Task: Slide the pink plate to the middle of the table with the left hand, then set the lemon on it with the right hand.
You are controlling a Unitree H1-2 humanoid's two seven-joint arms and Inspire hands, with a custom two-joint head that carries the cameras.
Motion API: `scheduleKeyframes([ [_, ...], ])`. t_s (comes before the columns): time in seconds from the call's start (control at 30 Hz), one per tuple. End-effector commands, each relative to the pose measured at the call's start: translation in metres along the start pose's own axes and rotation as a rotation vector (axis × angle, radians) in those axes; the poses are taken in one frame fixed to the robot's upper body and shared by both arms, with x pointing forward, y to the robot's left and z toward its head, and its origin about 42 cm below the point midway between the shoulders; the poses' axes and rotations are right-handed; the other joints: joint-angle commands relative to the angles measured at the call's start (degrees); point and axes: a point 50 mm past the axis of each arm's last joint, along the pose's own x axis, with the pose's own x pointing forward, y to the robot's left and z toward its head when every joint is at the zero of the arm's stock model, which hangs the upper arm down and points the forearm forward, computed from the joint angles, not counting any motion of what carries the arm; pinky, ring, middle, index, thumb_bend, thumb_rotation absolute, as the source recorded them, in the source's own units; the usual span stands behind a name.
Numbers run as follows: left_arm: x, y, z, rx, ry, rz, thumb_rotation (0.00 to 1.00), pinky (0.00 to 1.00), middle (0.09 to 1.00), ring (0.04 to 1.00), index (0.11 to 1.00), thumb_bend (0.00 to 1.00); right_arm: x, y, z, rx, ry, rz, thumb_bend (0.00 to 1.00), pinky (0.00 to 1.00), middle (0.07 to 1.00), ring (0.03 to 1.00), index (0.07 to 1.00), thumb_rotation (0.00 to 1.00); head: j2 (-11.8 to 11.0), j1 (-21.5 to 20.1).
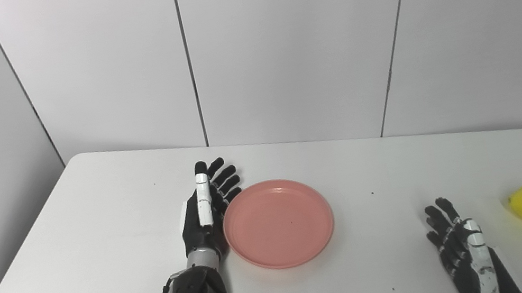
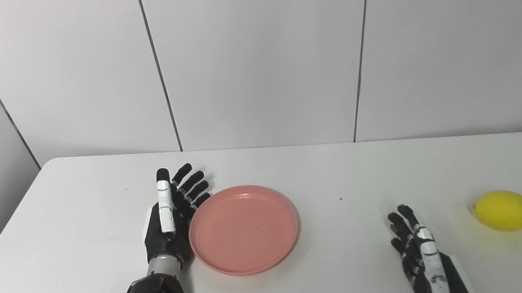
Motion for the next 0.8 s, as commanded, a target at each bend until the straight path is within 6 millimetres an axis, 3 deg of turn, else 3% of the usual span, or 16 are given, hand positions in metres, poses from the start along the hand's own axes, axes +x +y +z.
scheduleKeyframes([
  [0.0, -0.002, -0.004, -0.003, -0.004, 0.029, 0.007, 0.94, 0.81, 0.799, 0.807, 0.806, 0.78, -0.016, 0.003, -0.026, 0.038, 0.118, -0.021, 0.73, 1.00, 0.936, 0.982, 0.958, 1.00, 0.1, -0.1],
  [0.2, -0.005, -0.012, -0.007, -0.031, 0.032, -0.006, 0.93, 0.79, 0.797, 0.805, 0.801, 0.78, -0.015, 0.004, -0.027, 0.041, 0.114, -0.020, 0.73, 1.00, 0.931, 0.980, 0.957, 1.00, 0.2, -0.4],
  [0.33, -0.008, -0.017, -0.010, -0.051, 0.020, 0.018, 0.88, 0.82, 0.810, 0.820, 0.791, 0.76, -0.015, 0.004, -0.027, 0.039, 0.113, -0.017, 0.73, 1.00, 0.929, 0.977, 0.953, 1.00, 0.4, -0.7],
  [0.6, -0.014, -0.022, -0.018, -0.091, 0.021, 0.030, 0.89, 0.87, 0.825, 0.837, 0.812, 0.70, -0.016, 0.008, -0.028, 0.051, 0.101, -0.015, 0.71, 1.00, 0.929, 0.976, 0.951, 1.00, 0.8, -1.6],
  [0.77, -0.017, -0.025, -0.019, -0.060, 0.023, 0.008, 0.90, 0.86, 0.795, 0.818, 0.794, 0.72, -0.015, 0.010, -0.028, 0.053, 0.104, -0.019, 0.72, 1.00, 0.927, 0.975, 0.945, 1.00, 0.9, -1.8],
])
